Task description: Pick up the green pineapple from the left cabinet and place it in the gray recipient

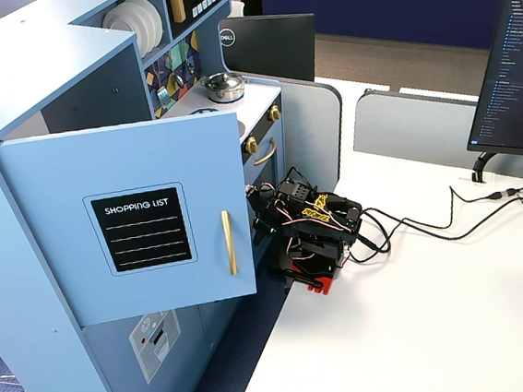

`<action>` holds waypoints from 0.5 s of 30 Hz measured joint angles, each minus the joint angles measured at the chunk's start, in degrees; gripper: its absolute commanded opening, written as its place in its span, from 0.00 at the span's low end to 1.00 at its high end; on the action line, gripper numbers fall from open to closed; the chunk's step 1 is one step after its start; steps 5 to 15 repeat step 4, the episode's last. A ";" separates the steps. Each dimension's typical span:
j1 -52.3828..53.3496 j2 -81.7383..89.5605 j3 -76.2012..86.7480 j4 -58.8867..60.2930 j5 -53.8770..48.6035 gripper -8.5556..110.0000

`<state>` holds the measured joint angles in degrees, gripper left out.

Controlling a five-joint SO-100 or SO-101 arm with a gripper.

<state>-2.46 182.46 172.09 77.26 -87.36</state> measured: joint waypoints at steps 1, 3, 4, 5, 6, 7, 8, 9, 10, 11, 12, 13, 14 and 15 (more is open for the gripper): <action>0.00 0.00 0.00 0.00 0.00 0.12; 0.00 0.00 0.00 0.00 0.00 0.12; 0.00 0.00 0.00 0.00 0.00 0.12; 0.00 0.00 0.00 0.00 0.00 0.12; 0.00 0.00 0.00 0.00 0.00 0.12; 0.00 0.00 0.00 0.00 0.00 0.12; 0.00 0.00 0.00 0.00 0.00 0.12; 0.00 0.00 0.00 0.00 0.00 0.12; 0.00 0.00 0.00 0.00 0.00 0.12; 0.00 0.00 0.00 0.00 0.00 0.12; 0.00 0.00 0.00 0.00 0.00 0.12; 0.00 0.00 0.00 0.00 0.00 0.12; 0.00 0.00 0.00 0.00 0.00 0.12; 0.00 0.00 0.00 0.00 0.00 0.12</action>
